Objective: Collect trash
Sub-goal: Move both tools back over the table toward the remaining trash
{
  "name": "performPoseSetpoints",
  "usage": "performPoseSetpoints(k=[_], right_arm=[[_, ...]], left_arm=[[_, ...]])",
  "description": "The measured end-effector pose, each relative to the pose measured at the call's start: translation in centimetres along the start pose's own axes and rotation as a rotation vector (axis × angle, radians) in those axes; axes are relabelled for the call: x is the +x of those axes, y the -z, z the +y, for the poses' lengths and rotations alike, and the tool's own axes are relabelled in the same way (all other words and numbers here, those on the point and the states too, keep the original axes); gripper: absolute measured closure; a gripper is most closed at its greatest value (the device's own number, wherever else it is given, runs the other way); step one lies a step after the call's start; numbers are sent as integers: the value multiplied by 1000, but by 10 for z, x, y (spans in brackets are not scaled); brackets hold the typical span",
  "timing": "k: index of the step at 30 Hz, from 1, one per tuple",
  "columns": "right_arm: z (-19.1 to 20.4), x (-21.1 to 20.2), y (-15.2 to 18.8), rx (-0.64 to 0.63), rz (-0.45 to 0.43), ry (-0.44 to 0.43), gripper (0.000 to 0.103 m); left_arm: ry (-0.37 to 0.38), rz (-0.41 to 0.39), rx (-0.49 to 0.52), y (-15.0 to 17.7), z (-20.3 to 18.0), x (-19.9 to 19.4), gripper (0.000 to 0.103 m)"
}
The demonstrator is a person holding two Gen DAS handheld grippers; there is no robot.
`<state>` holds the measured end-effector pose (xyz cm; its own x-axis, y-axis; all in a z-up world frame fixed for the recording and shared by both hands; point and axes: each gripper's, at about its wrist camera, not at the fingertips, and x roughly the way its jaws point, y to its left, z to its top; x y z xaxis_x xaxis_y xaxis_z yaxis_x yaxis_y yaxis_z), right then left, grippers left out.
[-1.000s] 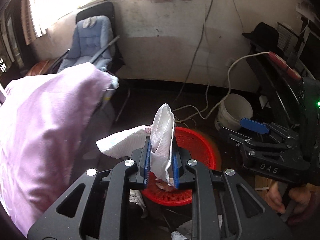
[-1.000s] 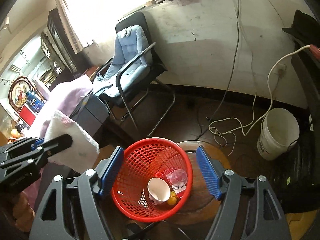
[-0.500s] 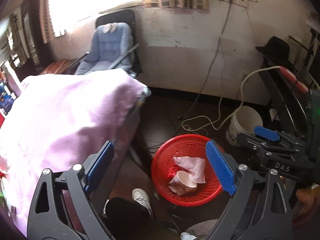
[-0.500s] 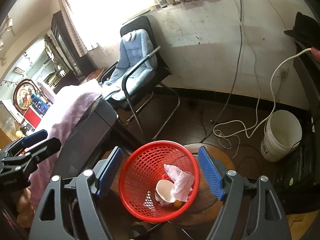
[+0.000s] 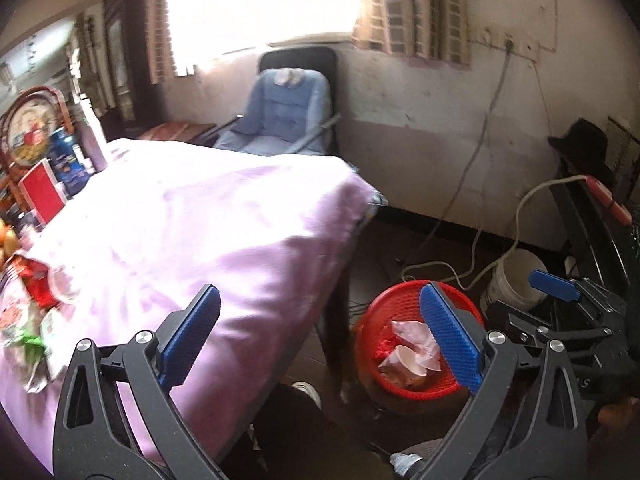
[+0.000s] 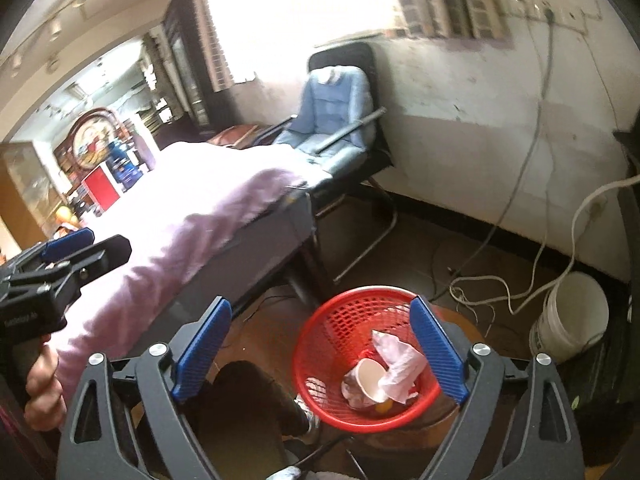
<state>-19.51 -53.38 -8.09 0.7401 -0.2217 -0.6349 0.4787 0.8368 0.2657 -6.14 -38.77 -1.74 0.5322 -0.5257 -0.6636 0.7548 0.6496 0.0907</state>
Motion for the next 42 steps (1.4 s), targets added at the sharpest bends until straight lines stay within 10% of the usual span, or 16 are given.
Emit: performPoseSetpoints(k=[26, 34, 42], right_arm=[[176, -14, 9, -277, 45, -188, 7], [237, 9, 8, -358, 80, -267, 6], [248, 21, 8, -371, 109, -248, 6]], left_arm=[[-401, -32, -412, 91, 263, -122, 7], [-400, 12, -547, 101, 322, -126, 7], [-359, 98, -466, 68, 310, -62, 7]])
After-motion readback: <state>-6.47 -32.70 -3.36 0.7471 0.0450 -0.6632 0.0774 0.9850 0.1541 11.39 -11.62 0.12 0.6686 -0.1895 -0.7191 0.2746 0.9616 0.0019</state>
